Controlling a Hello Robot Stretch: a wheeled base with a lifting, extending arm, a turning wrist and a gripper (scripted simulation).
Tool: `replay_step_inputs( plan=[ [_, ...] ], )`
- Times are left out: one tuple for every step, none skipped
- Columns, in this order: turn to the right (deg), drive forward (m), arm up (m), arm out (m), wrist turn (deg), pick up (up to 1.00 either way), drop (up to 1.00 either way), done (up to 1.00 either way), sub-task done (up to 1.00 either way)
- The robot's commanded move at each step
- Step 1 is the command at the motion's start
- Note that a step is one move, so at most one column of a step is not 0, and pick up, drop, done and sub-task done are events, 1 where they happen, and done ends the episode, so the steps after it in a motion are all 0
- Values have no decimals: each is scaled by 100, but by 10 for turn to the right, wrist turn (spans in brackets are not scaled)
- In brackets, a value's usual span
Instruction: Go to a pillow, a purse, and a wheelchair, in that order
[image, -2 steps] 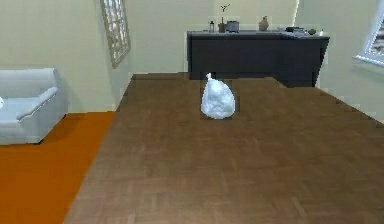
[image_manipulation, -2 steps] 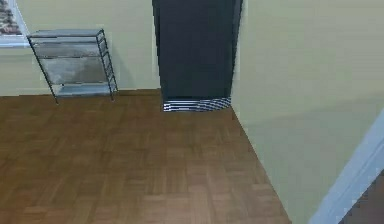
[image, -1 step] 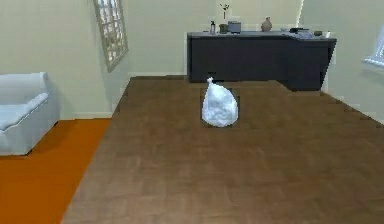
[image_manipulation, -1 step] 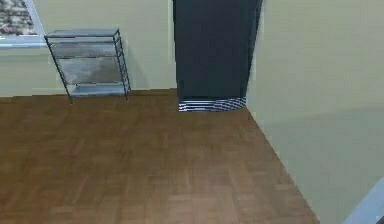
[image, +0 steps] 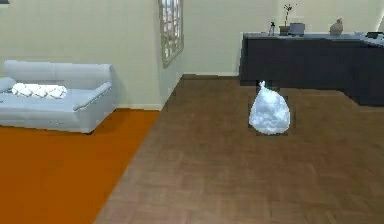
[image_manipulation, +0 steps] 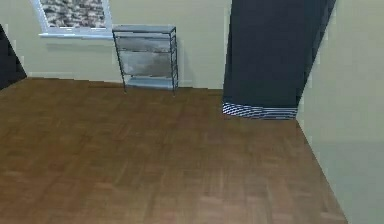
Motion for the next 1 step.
replay_step_inputs(
  plan=[
    [0, 35, 0, 0, 0, 0, 0, 0, 0]
  ],
)
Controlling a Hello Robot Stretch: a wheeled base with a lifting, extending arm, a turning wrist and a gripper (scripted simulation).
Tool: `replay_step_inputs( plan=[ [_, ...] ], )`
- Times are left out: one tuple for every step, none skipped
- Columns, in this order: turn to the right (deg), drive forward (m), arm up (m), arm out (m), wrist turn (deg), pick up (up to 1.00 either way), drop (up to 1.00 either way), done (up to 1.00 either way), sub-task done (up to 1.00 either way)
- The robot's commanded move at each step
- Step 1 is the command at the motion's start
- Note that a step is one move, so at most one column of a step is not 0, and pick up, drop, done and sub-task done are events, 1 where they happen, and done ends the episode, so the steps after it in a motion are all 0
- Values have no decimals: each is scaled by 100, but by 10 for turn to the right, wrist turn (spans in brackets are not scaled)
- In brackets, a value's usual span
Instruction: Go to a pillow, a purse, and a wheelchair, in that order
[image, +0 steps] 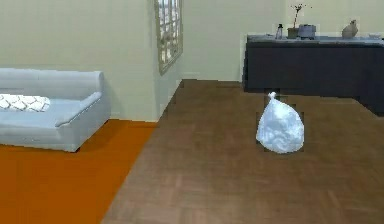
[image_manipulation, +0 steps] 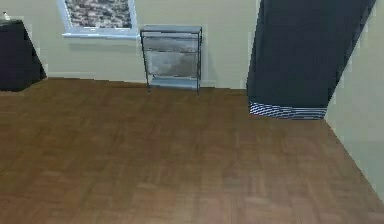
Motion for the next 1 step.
replay_step_inputs(
  plan=[
    [-450, 0, 0, 0, 0, 0, 0, 0, 0]
  ],
)
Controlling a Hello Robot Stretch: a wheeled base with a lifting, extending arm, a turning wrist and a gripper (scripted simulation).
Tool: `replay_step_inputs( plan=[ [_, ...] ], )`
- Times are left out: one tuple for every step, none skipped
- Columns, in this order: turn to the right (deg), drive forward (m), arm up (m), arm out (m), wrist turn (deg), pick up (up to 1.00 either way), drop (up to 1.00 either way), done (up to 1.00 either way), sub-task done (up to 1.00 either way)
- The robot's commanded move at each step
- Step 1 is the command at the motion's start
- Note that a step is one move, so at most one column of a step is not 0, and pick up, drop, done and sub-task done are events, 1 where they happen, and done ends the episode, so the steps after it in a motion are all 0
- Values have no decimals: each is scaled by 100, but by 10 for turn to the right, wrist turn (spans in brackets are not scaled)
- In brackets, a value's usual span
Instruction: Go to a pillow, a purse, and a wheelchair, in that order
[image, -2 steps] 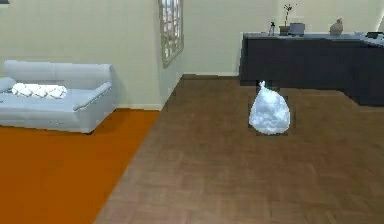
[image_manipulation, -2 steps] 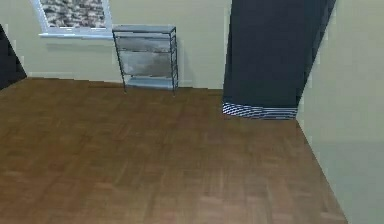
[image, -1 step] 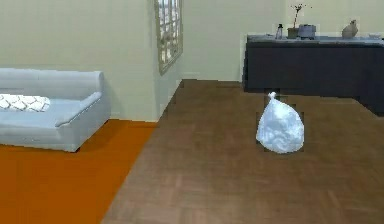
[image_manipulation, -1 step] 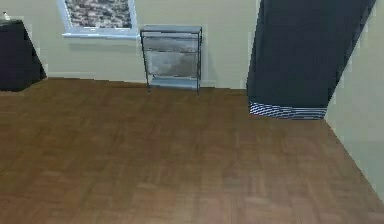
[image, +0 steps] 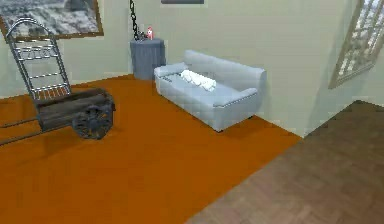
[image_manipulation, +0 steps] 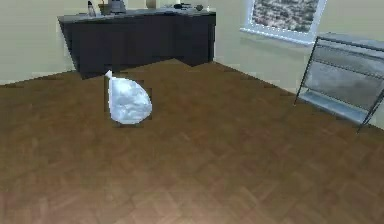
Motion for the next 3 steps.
replay_step_inputs(
  plan=[
    [-240, 0, 0, 0, 0, 0, 0, 0, 0],
    [0, 10, 0, 0, 0, 0, 0, 0, 0],
    [60, 0, 0, 0, 0, 0, 0, 0, 0]
  ],
)
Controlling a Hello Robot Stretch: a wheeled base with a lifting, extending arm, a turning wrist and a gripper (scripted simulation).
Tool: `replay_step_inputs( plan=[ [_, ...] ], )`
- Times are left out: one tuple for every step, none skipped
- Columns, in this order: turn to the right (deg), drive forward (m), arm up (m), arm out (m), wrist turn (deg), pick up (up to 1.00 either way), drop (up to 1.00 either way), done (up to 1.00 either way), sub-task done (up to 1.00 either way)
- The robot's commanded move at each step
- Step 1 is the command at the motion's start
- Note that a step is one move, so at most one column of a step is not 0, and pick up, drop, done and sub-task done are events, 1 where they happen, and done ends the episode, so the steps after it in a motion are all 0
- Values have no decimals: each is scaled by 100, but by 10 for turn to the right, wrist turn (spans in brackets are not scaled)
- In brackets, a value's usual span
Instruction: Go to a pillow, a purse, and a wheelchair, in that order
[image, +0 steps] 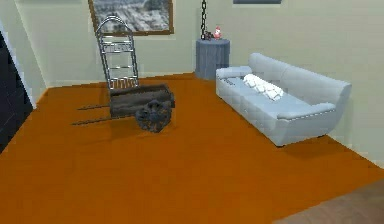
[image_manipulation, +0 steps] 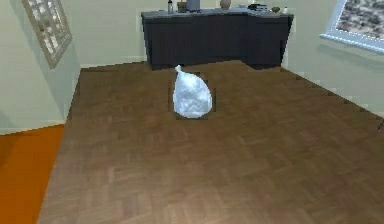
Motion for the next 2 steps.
replay_step_inputs(
  plan=[
    [0, 100, 0, 0, 0, 0, 0, 0, 0],
    [30, 0, 0, 0, 0, 0, 0, 0, 0]
  ],
)
